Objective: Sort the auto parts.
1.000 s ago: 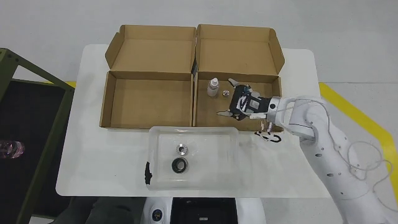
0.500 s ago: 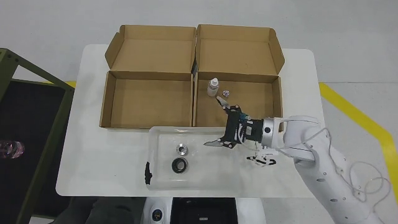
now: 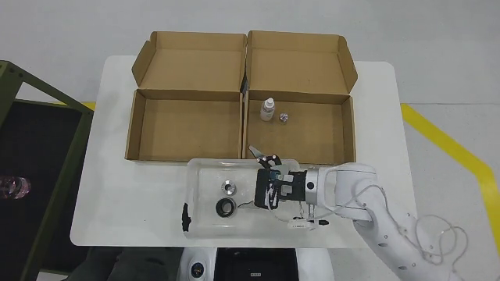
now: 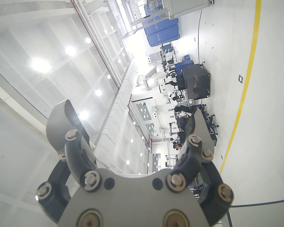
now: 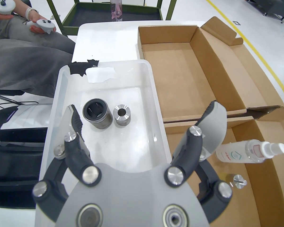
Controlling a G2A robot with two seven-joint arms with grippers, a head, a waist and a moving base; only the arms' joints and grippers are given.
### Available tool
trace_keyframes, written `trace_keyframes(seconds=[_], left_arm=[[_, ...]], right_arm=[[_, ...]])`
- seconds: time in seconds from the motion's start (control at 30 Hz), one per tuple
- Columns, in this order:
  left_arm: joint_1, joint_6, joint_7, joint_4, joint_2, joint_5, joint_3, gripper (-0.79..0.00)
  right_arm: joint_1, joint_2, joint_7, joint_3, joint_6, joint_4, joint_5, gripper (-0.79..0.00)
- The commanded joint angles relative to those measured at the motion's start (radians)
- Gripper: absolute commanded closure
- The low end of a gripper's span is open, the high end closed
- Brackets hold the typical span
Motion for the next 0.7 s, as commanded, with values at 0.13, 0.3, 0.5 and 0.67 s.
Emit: trace_keyframes(seconds=[0.13,0.3,0.5,0.67], left_arm=[[0.0,0.0,0.0,0.0,0.0,0.0,0.0,-0.785],[0.0,0.0,0.0,0.0,0.0,0.0,0.0,-0.785],[0.0,0.0,0.0,0.0,0.0,0.0,0.0,-0.785],[0.0,0.0,0.0,0.0,0.0,0.0,0.0,-0.785]], right_arm=[[-0.002,-0.006,-0.066,-0.046,0.011,0.024,-0.091,-0.785],[0.015,-0.017,-0.092,-0.101,0.034,0.05,-0.141,-0.785],[0.044,-0.032,-0.086,-0.157,0.046,0.087,-0.144,-0.785],[0.066,-0.043,-0.075,-0.187,0.043,0.118,-0.111,-0.662]])
